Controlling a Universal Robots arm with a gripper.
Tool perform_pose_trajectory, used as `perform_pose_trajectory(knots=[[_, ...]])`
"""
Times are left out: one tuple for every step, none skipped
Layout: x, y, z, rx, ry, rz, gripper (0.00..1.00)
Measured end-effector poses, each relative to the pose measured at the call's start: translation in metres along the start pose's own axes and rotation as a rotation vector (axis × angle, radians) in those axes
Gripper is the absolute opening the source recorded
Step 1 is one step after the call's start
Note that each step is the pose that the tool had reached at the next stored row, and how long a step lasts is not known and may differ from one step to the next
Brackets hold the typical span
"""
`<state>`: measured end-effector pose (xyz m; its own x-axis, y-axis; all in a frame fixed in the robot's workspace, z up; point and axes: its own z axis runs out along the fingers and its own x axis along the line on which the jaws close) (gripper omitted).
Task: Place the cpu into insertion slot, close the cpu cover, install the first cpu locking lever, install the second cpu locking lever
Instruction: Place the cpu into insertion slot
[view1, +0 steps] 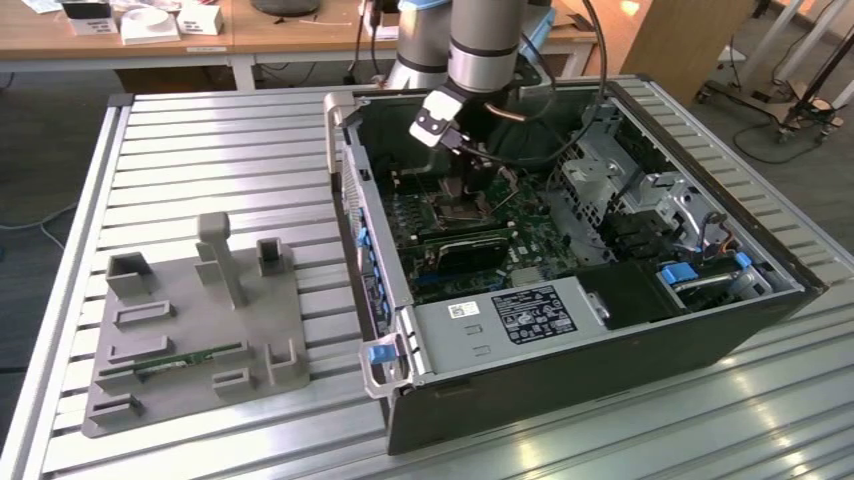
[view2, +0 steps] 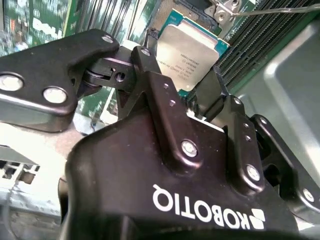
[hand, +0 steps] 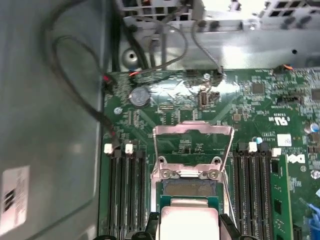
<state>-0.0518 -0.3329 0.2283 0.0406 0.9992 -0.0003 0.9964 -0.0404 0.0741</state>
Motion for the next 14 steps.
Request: perform_pose_trajectory(knots=[[0.0,-0.0001,0.0018,0.0,-0.0006,0.008,0.55],[0.0,-0.0002,0.0036,0.0001,-0.0007,0.009,0.55],[0.0,-0.0004,0.0054,0.0002,-0.0007,0.009,0.55],[0.0,-0.0006,0.0073,0.0006,-0.0005,0.005,0.55],[0.0,-0.0007,0.009,0.001,0.0,-0.004,0.55],[0.0,-0.0009,0.0108,0.0015,0.0007,-0.014,0.55],[0.0,-0.0009,0.0119,0.0019,-0.0005,-0.022,0.55],[0.0,-0.001,0.0127,0.0025,-0.0045,-0.028,0.55],[0.0,-0.001,0.0137,0.003,-0.0078,-0.036,0.55],[0.0,-0.001,0.0151,0.0032,-0.0087,-0.044,0.55],[0.0,-0.0011,0.0167,0.0033,-0.0087,-0.053,0.55],[0.0,-0.0009,0.0185,0.0033,-0.0083,-0.061,0.55],[0.0,-0.0006,0.0202,0.0034,-0.0085,-0.064,0.55],[0.0001,-0.0005,0.0213,0.0034,-0.0083,-0.064,0.55]])
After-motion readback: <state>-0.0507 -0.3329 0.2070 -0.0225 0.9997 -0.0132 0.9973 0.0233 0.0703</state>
